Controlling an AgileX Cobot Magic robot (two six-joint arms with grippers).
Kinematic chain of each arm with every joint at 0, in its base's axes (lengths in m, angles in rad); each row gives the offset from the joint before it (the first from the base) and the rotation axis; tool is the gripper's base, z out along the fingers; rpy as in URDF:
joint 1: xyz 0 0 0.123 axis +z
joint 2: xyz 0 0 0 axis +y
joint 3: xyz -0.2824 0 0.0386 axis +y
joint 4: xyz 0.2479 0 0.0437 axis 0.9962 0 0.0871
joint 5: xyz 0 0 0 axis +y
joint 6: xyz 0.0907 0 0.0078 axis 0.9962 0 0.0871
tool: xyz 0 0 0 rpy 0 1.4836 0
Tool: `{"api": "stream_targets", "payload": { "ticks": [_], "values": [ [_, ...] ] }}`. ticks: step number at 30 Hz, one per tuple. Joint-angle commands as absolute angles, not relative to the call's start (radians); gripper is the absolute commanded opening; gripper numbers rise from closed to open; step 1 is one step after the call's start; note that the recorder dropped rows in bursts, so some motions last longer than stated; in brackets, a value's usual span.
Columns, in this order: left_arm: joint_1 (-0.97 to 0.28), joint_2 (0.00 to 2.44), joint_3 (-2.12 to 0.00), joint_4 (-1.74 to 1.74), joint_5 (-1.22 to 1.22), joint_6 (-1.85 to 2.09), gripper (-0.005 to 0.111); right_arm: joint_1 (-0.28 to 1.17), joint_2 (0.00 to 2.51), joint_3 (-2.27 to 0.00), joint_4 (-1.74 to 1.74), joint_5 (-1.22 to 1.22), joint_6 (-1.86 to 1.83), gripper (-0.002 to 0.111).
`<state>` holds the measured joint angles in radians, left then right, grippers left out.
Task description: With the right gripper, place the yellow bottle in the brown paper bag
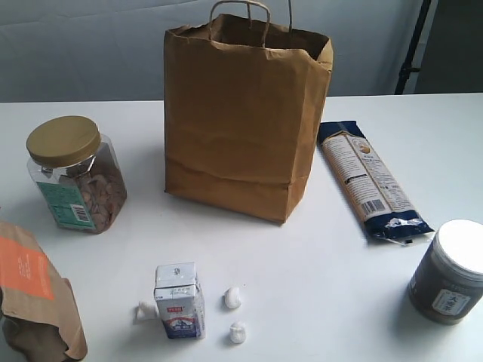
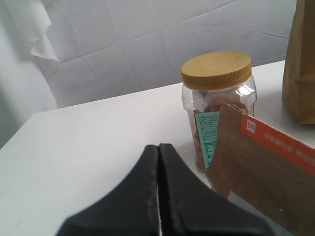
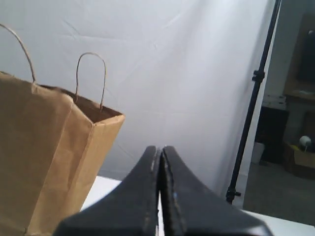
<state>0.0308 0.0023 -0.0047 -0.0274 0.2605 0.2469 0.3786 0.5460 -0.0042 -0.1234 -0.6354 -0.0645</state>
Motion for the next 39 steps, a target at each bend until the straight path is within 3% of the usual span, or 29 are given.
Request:
{"api": "stream_targets", "payload": {
  "ticks": [1,10,39],
  "values": [
    [0.033,0.0,0.0,-0.026,0.259,0.24,0.0,0.369,0.328,0.0,-0.076,-0.45,-0.078,0.0],
    [0.033,0.0,0.0,-0.026,0.259,0.24,0.0,0.369,0.0,0.0,-0.074,0.138,-0.075,0.0],
    [0.033,0.0,0.0,-0.026,0.259,0.24,0.0,0.369,0.0,0.0,-0.037,0.161,0.03,0.0]
  ]
}}
